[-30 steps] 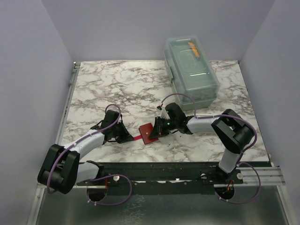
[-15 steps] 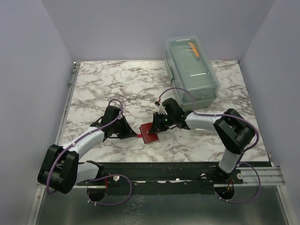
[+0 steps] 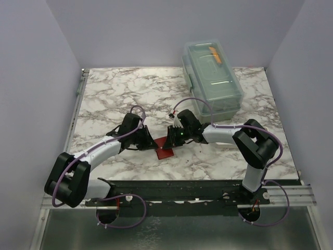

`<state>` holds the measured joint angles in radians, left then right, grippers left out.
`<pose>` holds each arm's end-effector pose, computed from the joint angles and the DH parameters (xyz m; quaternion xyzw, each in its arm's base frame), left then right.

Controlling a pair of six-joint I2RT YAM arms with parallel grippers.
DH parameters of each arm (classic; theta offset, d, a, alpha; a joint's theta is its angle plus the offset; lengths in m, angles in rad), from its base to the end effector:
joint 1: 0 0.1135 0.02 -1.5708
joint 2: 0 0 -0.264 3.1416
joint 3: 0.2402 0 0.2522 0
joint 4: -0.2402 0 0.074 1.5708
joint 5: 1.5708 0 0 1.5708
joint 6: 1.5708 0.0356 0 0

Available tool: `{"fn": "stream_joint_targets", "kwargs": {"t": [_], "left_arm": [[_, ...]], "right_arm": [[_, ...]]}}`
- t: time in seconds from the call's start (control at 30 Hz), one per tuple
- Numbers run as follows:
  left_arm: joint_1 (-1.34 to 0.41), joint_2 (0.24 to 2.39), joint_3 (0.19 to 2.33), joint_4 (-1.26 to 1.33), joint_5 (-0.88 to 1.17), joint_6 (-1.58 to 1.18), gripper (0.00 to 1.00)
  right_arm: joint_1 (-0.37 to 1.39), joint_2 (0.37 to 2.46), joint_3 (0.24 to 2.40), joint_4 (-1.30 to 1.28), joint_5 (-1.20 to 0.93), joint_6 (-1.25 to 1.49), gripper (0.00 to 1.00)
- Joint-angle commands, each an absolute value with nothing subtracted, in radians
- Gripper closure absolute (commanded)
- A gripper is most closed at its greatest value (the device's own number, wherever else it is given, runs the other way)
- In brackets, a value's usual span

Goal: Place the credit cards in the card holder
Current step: Close the card holder at the center of the board.

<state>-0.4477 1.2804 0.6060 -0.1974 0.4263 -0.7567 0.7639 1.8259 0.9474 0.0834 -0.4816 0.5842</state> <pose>0.2115 -0.1179 0.1789 -0.0697 0.9185 -0.3534 0.1632 0.2508 0.2631 0.1433 -0.1705 0.8873 0.4017 0.1492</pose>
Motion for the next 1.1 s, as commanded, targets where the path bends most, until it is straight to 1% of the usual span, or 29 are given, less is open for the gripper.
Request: {"fn": "stream_joint_targets", "kwargs": {"t": [0.0,0.27,0.8,1.07], "left_arm": [[-0.471,1.332,0.66,-0.161,0.442,-0.725,1.0],[-0.48,1.441,0.751,-0.288,0.399,-0.714,1.0],[-0.515,1.583,0.93,-0.535,0.333,-0.672,1.0],[-0.545,1.63,1.022,-0.651,0.258,-0.611,1.0]], "right_arm": [[0.776,1.857,0.951,0.04,-0.432,0.568,0.81],[0.776,1.866,0.94,0.046,-0.431,0.565,0.81],[0.776,1.887,0.951,0.034,-0.42,0.555,0.81],[0.775,1.887,0.945,0.038,-0.421,0.555,0.82]]}}
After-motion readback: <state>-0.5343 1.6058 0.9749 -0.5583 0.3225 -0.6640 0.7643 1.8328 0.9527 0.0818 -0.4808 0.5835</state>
